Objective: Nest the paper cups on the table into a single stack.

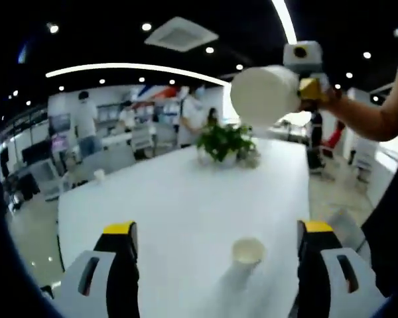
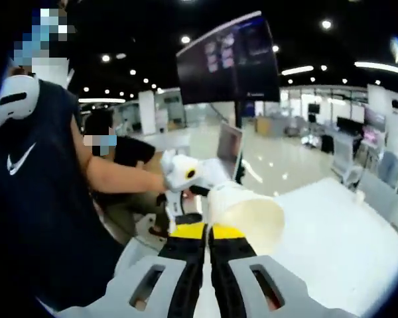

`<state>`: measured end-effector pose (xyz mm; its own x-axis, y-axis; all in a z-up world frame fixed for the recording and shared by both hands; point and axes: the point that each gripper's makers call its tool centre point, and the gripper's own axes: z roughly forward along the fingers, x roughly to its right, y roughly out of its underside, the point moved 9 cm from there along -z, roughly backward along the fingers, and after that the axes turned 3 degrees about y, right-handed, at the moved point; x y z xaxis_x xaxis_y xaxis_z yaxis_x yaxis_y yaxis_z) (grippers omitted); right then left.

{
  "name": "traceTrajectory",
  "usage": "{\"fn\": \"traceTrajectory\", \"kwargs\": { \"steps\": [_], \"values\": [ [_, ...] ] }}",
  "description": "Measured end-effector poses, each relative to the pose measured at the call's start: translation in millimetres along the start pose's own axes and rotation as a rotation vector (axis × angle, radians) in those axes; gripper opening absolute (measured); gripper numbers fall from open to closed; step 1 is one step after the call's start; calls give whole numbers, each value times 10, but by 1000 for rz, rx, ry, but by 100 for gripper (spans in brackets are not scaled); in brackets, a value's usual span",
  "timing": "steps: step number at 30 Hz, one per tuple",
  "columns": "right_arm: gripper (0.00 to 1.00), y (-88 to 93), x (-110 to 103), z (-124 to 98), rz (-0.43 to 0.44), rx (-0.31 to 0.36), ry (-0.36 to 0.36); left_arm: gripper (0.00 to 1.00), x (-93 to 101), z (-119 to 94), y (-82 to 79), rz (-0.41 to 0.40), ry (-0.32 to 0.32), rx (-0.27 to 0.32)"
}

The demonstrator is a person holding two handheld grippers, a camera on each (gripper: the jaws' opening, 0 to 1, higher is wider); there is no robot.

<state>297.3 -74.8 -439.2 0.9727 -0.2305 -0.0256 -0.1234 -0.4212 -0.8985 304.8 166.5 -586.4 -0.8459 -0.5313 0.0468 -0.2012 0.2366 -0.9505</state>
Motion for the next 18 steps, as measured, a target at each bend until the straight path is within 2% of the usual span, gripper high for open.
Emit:
{"fn": "traceTrajectory", "kwargs": {
  "steps": [2,4,5,7,8,10,13,18],
  "values": [
    [0,-42,32,7,-12,-48,29,98,1,-35,105,-45,-47,-37],
    [0,-66,45,11,-56,-109,46,98,17,-59,116,-21,-74,-22],
    [0,-82,32,10,-66,-129,47,98,10,-72,109,17,-97,12],
    [0,-105,20,18,-83,-176,44,98,15,-88,125,2,-105,17],
    [0,-116,17,28,-83,-188,42,98,-1,-94,119,-20,-130,14],
    [0,-142,22,53,-86,-225,43,98,5,-107,112,-30,-137,19],
    [0,-173,7,96,-126,-324,46,98,29,-144,124,-23,-150,24],
    [0,-175,3,185,-143,-463,44,98,12,-212,181,-39,-158,-6]
  ]
}}
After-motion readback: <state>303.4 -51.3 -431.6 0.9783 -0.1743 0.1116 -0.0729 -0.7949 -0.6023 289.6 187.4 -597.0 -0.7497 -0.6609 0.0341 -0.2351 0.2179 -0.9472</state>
